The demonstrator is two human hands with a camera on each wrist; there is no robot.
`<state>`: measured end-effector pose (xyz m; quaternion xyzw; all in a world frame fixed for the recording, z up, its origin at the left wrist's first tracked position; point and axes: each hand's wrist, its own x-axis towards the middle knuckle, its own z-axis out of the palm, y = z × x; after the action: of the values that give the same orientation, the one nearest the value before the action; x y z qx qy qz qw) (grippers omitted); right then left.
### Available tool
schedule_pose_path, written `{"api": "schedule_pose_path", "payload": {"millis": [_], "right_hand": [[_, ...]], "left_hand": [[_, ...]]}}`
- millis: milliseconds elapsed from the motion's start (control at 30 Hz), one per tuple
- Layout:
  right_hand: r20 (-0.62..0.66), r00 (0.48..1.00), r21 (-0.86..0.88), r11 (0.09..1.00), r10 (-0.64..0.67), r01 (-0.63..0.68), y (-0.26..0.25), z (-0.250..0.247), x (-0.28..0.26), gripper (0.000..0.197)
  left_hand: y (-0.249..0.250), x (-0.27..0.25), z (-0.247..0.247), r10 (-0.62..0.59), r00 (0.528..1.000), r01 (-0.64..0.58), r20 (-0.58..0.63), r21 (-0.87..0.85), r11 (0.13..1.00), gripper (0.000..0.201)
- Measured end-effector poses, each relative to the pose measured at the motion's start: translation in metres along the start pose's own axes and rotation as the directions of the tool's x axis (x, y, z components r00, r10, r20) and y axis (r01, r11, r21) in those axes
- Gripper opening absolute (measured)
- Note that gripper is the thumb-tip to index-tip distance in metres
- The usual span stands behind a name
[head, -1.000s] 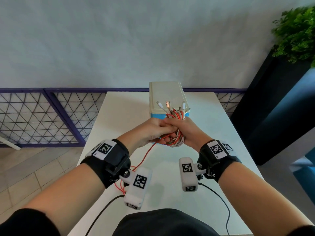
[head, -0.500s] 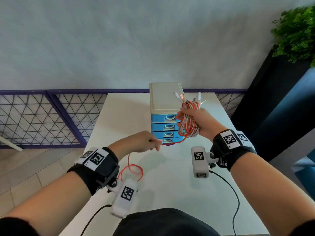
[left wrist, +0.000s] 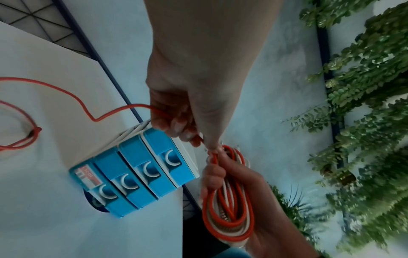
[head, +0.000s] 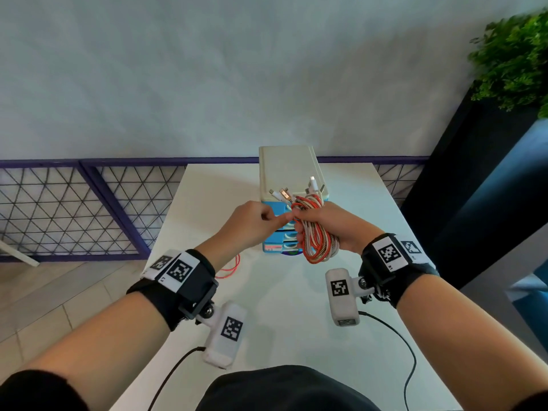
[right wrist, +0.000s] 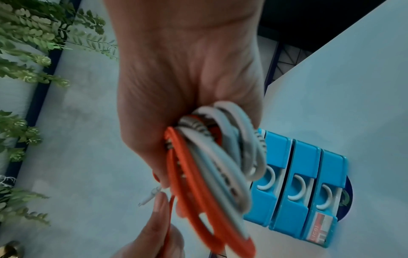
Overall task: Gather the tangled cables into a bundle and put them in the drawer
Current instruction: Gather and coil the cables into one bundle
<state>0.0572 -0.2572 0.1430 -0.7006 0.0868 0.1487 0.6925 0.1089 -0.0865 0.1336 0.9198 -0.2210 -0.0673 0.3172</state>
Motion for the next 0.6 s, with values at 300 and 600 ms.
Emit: {"api": "schedule_pose_path", "payload": {"millis": [300, 600], "right_hand": [[-0.310, 0.949, -0.008, 0.999, -0.053, 0.054, 0.017, -0.020, 0.011, 0.024], [-0.205, 0.979, 0.182, 0.982, -0.006, 0.045, 0.015, 0.015, 0.019, 0.054]], "left_hand": [[-0.022, -0.005, -0.020, -0.162, 0.820, 0.528, 0.548, -0.618, 0.582, 0.023], [0.014, -0.003, 0.002, -0.129, 0.799, 0.564, 0.588, -0.656, 0.502, 0.014]]}}
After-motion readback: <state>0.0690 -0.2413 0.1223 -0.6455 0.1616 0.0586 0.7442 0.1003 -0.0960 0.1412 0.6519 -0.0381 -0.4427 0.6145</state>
